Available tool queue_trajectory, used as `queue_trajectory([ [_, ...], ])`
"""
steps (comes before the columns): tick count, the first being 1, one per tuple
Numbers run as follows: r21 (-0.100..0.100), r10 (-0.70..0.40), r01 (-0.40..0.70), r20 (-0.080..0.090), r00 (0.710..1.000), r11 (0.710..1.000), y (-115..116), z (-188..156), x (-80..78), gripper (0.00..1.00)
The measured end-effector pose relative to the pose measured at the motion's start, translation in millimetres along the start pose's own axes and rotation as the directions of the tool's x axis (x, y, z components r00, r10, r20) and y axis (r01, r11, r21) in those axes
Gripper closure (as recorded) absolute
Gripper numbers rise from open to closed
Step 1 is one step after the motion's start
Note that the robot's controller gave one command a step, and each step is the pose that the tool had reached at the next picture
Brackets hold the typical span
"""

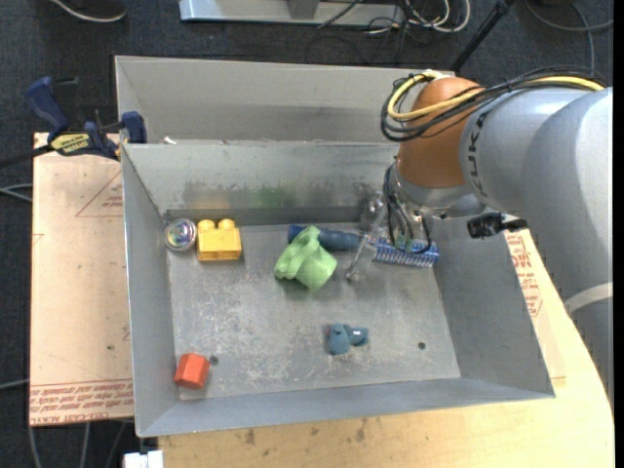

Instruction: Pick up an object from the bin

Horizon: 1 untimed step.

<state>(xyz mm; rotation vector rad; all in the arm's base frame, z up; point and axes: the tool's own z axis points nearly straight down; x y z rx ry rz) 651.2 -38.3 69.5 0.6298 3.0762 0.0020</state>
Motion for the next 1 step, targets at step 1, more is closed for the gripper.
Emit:
queue_trajectory([
  [1,0.001,-0.004,0.004,0.002,1.0,1.0,0.9,-0.4,-0.5,0.0],
])
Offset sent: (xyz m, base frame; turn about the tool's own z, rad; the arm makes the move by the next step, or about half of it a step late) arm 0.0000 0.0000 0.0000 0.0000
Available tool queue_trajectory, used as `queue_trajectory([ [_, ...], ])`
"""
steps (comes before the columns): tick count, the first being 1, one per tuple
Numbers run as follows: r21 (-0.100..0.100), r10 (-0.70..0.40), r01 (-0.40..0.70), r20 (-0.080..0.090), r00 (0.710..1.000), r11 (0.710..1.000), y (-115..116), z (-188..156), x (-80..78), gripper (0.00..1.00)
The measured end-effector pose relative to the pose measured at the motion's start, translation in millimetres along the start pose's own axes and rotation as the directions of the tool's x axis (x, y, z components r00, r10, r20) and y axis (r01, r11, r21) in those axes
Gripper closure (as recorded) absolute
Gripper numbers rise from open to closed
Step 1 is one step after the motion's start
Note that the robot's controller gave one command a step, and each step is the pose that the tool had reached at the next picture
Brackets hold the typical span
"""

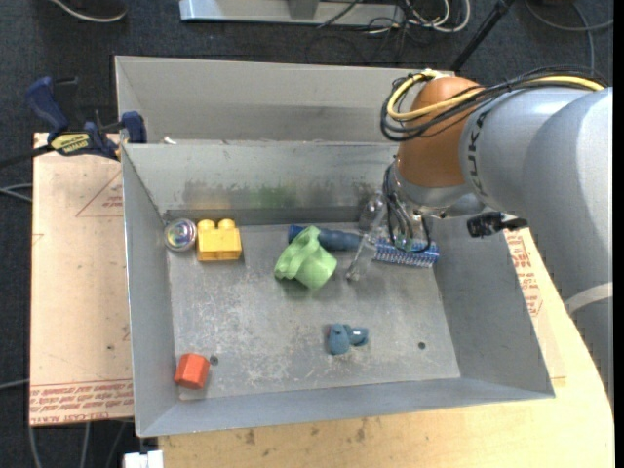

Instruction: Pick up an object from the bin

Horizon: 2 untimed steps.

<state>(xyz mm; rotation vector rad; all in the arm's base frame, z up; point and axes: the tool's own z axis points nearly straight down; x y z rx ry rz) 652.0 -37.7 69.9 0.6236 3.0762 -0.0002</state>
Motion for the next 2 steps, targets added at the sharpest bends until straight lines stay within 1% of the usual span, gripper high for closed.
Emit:
queue_trajectory([
  [1,0.0,0.0,0.0,0.0,1.0,1.0,0,0,-0.3,1.0],
  [2,-0.003,-0.003,0.003,0.007,1.0,1.0,1,-94,-2.6,1.0],
])
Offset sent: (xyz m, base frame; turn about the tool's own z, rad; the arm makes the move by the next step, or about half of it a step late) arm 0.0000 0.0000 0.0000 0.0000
